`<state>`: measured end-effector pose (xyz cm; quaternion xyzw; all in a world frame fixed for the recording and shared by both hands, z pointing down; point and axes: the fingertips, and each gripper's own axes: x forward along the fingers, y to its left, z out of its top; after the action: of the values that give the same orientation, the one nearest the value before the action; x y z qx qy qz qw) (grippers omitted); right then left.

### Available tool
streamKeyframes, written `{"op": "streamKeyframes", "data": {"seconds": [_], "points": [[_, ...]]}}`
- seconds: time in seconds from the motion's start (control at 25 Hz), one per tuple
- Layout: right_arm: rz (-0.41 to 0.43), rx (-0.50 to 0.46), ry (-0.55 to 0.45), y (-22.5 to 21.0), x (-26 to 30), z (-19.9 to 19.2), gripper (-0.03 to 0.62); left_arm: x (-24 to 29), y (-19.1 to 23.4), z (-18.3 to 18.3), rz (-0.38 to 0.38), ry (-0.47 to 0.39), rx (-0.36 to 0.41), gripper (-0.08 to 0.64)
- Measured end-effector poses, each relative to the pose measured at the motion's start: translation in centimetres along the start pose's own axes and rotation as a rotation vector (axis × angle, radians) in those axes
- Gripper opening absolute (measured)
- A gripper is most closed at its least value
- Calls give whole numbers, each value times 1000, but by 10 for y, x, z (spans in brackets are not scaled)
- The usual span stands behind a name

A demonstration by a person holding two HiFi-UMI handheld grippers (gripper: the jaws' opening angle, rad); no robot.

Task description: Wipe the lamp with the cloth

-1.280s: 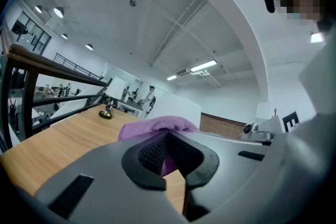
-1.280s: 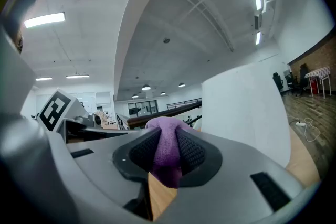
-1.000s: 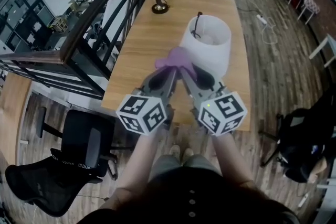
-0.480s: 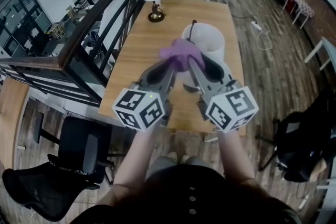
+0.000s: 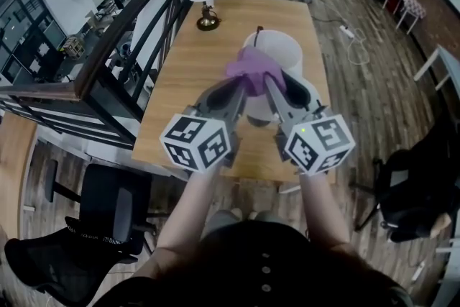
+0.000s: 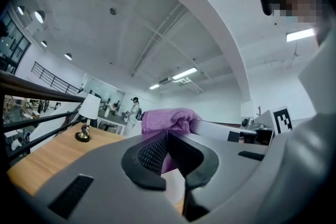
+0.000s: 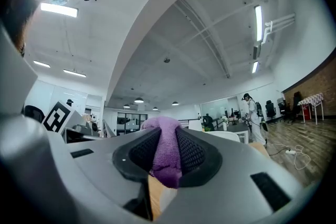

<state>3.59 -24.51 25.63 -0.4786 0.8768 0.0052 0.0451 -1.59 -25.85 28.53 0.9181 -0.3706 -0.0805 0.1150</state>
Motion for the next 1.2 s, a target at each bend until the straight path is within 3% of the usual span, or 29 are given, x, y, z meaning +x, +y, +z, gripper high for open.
{"op": "streamKeyframes", "data": {"seconds": [0.4,1.2], "points": [[-45,44,34,-16,-4,-23,77,8,1,-13,-3,35,-11,11],[-52,106,118,-10,-12,-70,78,-4,12,-59,26,128,-55,11]]}}
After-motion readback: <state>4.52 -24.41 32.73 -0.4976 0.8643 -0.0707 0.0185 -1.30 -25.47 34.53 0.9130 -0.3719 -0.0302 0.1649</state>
